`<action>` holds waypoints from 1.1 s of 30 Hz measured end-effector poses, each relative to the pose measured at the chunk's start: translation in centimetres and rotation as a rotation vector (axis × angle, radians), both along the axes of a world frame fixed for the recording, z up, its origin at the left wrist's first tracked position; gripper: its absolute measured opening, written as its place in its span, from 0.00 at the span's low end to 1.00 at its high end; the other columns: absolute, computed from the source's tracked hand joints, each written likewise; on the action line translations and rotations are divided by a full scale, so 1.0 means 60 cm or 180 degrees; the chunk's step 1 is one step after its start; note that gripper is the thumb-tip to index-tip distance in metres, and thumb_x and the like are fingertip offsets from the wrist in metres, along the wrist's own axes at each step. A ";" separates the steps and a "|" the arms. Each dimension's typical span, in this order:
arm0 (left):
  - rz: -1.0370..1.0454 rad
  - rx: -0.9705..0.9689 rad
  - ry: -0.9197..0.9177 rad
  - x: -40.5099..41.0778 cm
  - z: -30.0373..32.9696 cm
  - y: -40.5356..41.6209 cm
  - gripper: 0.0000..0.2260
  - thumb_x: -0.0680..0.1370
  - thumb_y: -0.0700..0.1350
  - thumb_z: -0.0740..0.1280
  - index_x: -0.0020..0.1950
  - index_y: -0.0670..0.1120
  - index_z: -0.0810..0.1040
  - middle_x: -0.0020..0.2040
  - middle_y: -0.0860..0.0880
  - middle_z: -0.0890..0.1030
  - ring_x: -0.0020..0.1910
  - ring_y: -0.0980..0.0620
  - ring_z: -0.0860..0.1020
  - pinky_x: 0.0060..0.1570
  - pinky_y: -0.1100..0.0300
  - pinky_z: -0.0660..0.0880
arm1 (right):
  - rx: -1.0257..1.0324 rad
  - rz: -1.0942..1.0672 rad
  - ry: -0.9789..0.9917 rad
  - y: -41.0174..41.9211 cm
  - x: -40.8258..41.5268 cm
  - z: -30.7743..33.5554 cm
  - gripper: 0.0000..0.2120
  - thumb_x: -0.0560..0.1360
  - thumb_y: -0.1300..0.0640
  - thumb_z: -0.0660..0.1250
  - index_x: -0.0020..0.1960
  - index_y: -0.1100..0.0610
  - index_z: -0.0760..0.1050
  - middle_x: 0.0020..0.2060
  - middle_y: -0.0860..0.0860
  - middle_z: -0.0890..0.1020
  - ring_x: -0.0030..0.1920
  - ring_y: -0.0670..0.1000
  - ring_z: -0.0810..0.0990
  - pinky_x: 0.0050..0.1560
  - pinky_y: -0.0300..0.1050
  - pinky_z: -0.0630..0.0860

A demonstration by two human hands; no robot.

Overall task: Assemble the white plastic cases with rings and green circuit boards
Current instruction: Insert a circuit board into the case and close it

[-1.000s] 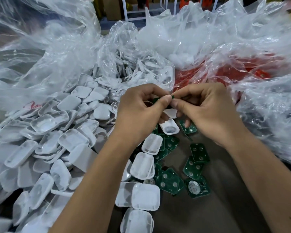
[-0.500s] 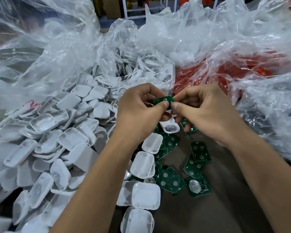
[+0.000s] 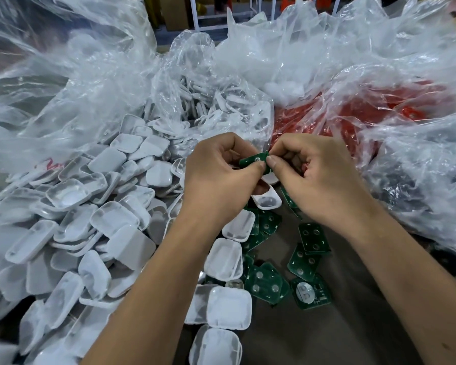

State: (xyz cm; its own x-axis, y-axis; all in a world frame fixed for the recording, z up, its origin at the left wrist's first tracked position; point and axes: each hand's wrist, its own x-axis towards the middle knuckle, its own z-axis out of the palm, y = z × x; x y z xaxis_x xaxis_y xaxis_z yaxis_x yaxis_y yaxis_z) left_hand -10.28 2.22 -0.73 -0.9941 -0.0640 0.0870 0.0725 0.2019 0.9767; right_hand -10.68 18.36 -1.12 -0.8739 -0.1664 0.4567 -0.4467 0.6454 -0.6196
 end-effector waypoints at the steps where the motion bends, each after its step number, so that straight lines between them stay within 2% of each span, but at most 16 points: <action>1: -0.0013 0.0044 -0.0026 0.000 0.000 -0.001 0.05 0.75 0.34 0.75 0.43 0.41 0.81 0.36 0.45 0.86 0.31 0.44 0.86 0.40 0.40 0.85 | -0.0047 0.0056 -0.0109 0.000 -0.001 0.000 0.07 0.79 0.61 0.72 0.42 0.55 0.81 0.30 0.41 0.77 0.33 0.40 0.77 0.38 0.24 0.66; 3: -0.0068 0.0200 -0.0082 -0.001 0.000 -0.001 0.05 0.75 0.34 0.75 0.44 0.40 0.81 0.36 0.44 0.86 0.31 0.44 0.85 0.40 0.43 0.85 | -0.0069 0.0157 -0.0373 0.002 -0.002 -0.001 0.09 0.82 0.57 0.69 0.43 0.52 0.80 0.31 0.44 0.78 0.33 0.42 0.76 0.34 0.29 0.68; 5: -0.0145 0.0407 -0.0121 -0.001 0.001 -0.004 0.05 0.76 0.33 0.75 0.44 0.39 0.80 0.35 0.43 0.85 0.31 0.45 0.85 0.39 0.50 0.84 | -0.0038 0.0222 -0.0455 0.005 -0.003 -0.001 0.11 0.84 0.54 0.65 0.42 0.51 0.77 0.31 0.48 0.79 0.31 0.45 0.74 0.31 0.36 0.67; 8: -0.0263 0.0718 -0.0177 -0.001 0.003 -0.007 0.04 0.76 0.32 0.73 0.45 0.38 0.80 0.34 0.43 0.84 0.30 0.47 0.84 0.36 0.58 0.82 | -0.0202 0.0321 -0.0426 0.006 -0.003 0.000 0.14 0.85 0.54 0.63 0.41 0.55 0.76 0.30 0.51 0.76 0.29 0.49 0.70 0.31 0.43 0.65; 14: -0.0349 0.0930 -0.0269 0.003 0.010 -0.004 0.06 0.77 0.32 0.73 0.42 0.38 0.80 0.33 0.41 0.83 0.29 0.48 0.82 0.35 0.60 0.80 | -0.0577 0.0318 -0.0102 -0.001 -0.002 -0.008 0.14 0.83 0.60 0.65 0.39 0.60 0.75 0.26 0.46 0.69 0.27 0.43 0.66 0.30 0.34 0.60; 20: -0.0175 0.0961 -0.0211 0.005 0.012 -0.005 0.08 0.76 0.31 0.73 0.39 0.39 0.79 0.38 0.31 0.82 0.29 0.45 0.82 0.34 0.58 0.81 | -0.0491 0.0326 0.0204 -0.006 -0.005 -0.014 0.14 0.83 0.61 0.66 0.39 0.62 0.75 0.27 0.45 0.70 0.28 0.45 0.67 0.31 0.34 0.61; 24: -0.0056 0.0823 -0.0133 0.007 0.007 0.003 0.06 0.74 0.29 0.72 0.39 0.37 0.79 0.33 0.38 0.82 0.27 0.46 0.82 0.33 0.57 0.80 | -0.0368 0.0367 0.0345 -0.010 -0.001 -0.010 0.13 0.82 0.62 0.67 0.39 0.61 0.75 0.28 0.45 0.72 0.29 0.45 0.69 0.31 0.33 0.62; 27: -0.0049 0.0733 -0.0240 0.006 0.003 0.008 0.08 0.72 0.26 0.68 0.37 0.37 0.78 0.29 0.43 0.80 0.26 0.50 0.80 0.30 0.60 0.79 | -0.0346 0.0584 0.0449 -0.020 0.007 -0.005 0.13 0.82 0.64 0.67 0.38 0.62 0.75 0.28 0.47 0.74 0.29 0.47 0.72 0.31 0.37 0.65; 29: -0.0149 0.0785 -0.0335 0.005 0.004 0.010 0.09 0.74 0.28 0.71 0.37 0.38 0.79 0.29 0.45 0.80 0.26 0.51 0.81 0.30 0.61 0.79 | -0.0472 0.0625 0.0541 -0.024 0.012 -0.001 0.14 0.82 0.64 0.66 0.38 0.61 0.74 0.28 0.45 0.72 0.28 0.44 0.70 0.32 0.34 0.64; 31: -0.0163 0.0870 -0.0331 0.003 0.006 0.010 0.07 0.75 0.31 0.74 0.39 0.39 0.80 0.31 0.45 0.82 0.27 0.50 0.81 0.30 0.62 0.78 | -0.0609 0.0489 0.0639 -0.016 0.010 0.004 0.14 0.82 0.64 0.66 0.37 0.57 0.73 0.28 0.42 0.70 0.28 0.43 0.69 0.31 0.32 0.63; 33: -0.0073 0.0908 -0.0264 0.001 0.003 0.007 0.06 0.76 0.33 0.74 0.42 0.40 0.81 0.34 0.44 0.83 0.26 0.49 0.81 0.28 0.62 0.76 | -0.0556 0.0279 0.0626 0.007 0.001 0.009 0.16 0.80 0.64 0.67 0.35 0.54 0.73 0.26 0.43 0.71 0.26 0.44 0.69 0.27 0.34 0.63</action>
State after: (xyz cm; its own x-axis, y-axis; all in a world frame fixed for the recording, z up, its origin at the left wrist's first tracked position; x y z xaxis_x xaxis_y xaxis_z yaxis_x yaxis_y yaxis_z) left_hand -10.22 2.65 -0.53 -0.9986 -0.0515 -0.0130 -0.0087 -0.0824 0.9966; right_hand -10.60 18.76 -0.59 -0.7513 -0.1411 0.6447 -0.6189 0.4899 -0.6140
